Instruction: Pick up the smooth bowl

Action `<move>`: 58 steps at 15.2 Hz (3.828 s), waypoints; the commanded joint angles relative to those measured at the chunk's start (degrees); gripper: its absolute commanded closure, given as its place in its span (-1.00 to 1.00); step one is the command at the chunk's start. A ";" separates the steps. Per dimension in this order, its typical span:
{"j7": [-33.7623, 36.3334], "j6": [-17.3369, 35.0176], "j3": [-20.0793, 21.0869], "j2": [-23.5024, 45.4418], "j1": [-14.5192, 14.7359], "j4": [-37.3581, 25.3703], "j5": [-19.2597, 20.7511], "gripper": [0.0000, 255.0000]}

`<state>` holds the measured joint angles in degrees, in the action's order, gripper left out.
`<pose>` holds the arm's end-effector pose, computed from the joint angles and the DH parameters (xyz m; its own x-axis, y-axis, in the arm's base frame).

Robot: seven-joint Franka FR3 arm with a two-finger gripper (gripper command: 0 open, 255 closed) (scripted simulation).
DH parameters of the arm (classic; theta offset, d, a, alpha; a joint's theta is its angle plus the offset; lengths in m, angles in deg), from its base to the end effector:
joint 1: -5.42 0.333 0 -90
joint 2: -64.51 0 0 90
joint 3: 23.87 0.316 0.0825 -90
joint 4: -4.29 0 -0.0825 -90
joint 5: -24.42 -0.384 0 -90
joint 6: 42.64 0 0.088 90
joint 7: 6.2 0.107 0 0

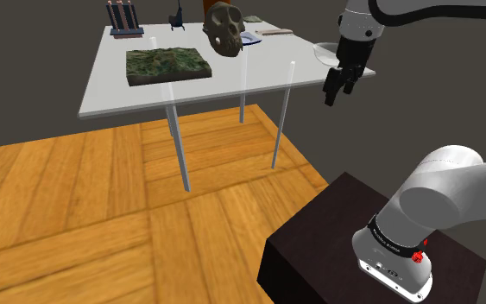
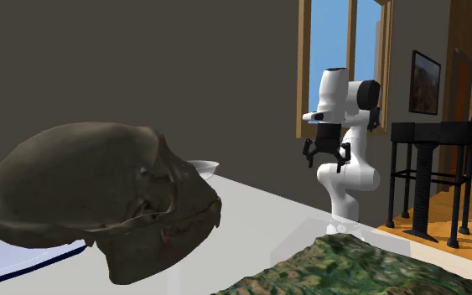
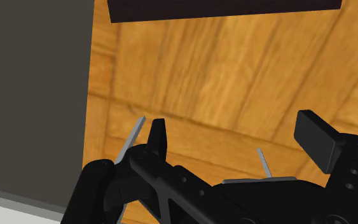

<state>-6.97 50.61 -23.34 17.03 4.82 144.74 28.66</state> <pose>0.2991 -0.0072 0.5636 0.9999 0.0134 0.0036 0.0131 -0.9967 0.0807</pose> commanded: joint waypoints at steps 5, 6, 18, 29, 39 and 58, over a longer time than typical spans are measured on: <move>-2.02 4.08 -1.67 6.46 -2.08 -2.79 4.50 -1.00; -2.45 5.04 -2.07 8.12 -2.57 -3.63 5.57 -1.00; -6.08 13.71 -5.97 28.57 -7.73 -18.23 16.67 -1.00; -9.15 16.34 -8.92 48.00 -11.07 -39.09 23.60 -1.00; -7.93 20.73 -9.85 53.63 -12.01 -41.16 25.68 -1.00; -10.13 16.52 -9.70 53.47 -11.87 -45.67 24.84 1.00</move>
<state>-16.68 67.85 -33.04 70.46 -7.05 99.94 53.65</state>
